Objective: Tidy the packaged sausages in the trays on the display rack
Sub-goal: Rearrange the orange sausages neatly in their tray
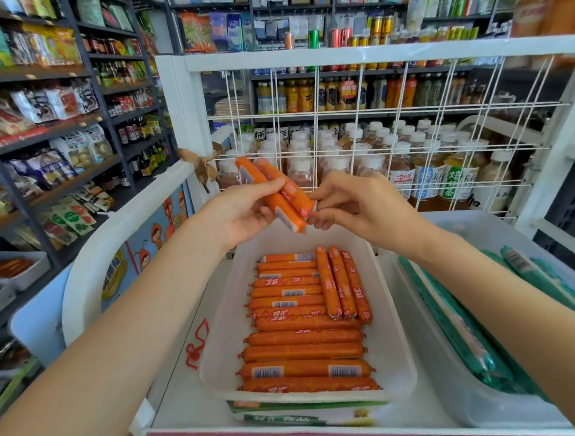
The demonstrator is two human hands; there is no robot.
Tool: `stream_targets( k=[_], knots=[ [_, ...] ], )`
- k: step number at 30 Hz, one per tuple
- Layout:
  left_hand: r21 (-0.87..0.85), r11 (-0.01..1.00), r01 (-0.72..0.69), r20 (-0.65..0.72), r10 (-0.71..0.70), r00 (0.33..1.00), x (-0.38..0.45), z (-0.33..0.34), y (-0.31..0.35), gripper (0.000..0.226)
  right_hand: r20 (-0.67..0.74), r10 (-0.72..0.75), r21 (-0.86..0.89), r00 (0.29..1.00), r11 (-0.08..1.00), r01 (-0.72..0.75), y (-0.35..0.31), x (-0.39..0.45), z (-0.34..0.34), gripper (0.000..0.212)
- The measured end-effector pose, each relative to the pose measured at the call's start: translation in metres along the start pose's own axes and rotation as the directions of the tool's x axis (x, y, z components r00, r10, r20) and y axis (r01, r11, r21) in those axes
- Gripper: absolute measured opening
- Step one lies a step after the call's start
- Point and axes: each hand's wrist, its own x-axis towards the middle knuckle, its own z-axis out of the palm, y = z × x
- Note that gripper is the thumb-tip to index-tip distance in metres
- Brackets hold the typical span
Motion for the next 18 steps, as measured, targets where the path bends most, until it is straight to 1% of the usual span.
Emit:
stream_targets(
  k=[1,3,5,7,9,11,13,16,18],
  knots=[
    [0.020,1.000,-0.003,0.005,0.003,1.000,0.000,0.000,-0.001,0.014,-0.004,-0.002,0.011,1.000,1.000,0.002,0.001,0.000,-0.001,0.015],
    [0.022,1.000,-0.016,-0.014,0.016,1.000,0.001,0.002,-0.003,0.017,0.005,0.026,0.025,1.000,0.999,-0.026,0.002,0.000,-0.004,0.019],
    [0.063,0.997,-0.043,-0.042,0.046,0.998,0.001,0.005,-0.004,0.018,0.055,0.109,0.103,0.992,0.988,-0.115,0.002,0.000,-0.008,0.028],
    [0.136,0.989,-0.066,-0.051,0.073,0.996,0.002,0.010,-0.008,0.017,0.107,0.204,0.198,0.973,0.955,-0.222,0.003,-0.002,-0.011,0.029],
    [0.209,0.977,-0.038,-0.024,0.044,0.999,0.004,0.017,-0.020,0.015,0.111,0.250,0.187,0.962,0.945,-0.267,0.005,-0.005,-0.014,0.029],
    [0.246,0.968,0.043,0.047,-0.056,0.997,0.010,0.025,-0.038,0.019,0.103,0.298,0.080,0.949,0.948,-0.307,0.010,-0.009,-0.015,0.025],
    [0.290,0.950,0.114,0.108,-0.151,0.983,0.018,0.033,-0.057,0.029,0.130,0.367,-0.065,0.921,0.930,-0.362,0.015,-0.013,-0.016,0.021],
    [0.422,0.893,0.154,0.122,-0.224,0.967,0.029,0.039,-0.078,0.026,0.258,0.445,-0.304,0.858,0.880,-0.365,0.023,-0.021,-0.016,0.024],
    [0.482,0.864,0.147,0.191,-0.267,0.945,0.036,0.038,-0.086,0.022,0.328,0.487,-0.428,0.810,0.841,-0.332,0.028,-0.026,-0.014,0.027]
  ],
)
